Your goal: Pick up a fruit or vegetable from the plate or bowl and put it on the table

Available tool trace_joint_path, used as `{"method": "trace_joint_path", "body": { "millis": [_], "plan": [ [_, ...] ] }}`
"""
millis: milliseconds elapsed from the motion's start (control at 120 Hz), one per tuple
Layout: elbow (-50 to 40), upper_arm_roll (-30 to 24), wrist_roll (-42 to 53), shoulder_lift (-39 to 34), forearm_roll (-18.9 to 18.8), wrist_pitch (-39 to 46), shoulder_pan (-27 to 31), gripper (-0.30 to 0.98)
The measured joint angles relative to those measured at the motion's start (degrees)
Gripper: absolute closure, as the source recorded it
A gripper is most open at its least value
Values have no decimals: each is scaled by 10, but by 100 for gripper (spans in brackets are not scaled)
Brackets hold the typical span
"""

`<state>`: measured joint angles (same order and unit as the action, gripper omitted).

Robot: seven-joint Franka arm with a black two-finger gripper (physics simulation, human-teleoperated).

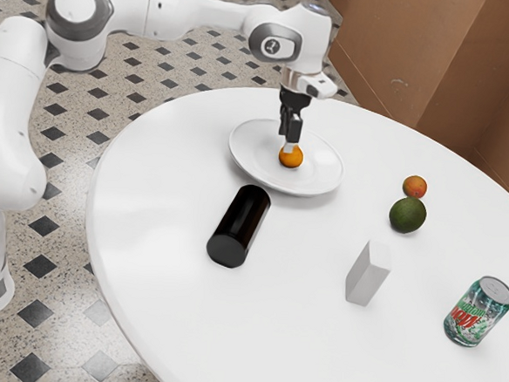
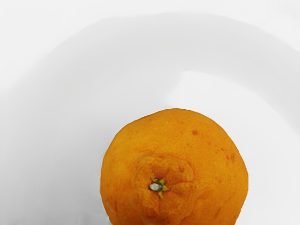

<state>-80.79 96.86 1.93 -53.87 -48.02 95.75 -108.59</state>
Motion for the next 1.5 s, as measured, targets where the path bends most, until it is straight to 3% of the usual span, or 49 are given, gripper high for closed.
{"method": "trace_joint_path", "body": {
  "millis": [817,1067,1500],
  "plan": [
    [2,50,16,-3,5,50,-43,2],
    [2,51,16,-2,5,53,-44,19],
    [2,50,15,1,5,52,-46,24]
  ]
}}
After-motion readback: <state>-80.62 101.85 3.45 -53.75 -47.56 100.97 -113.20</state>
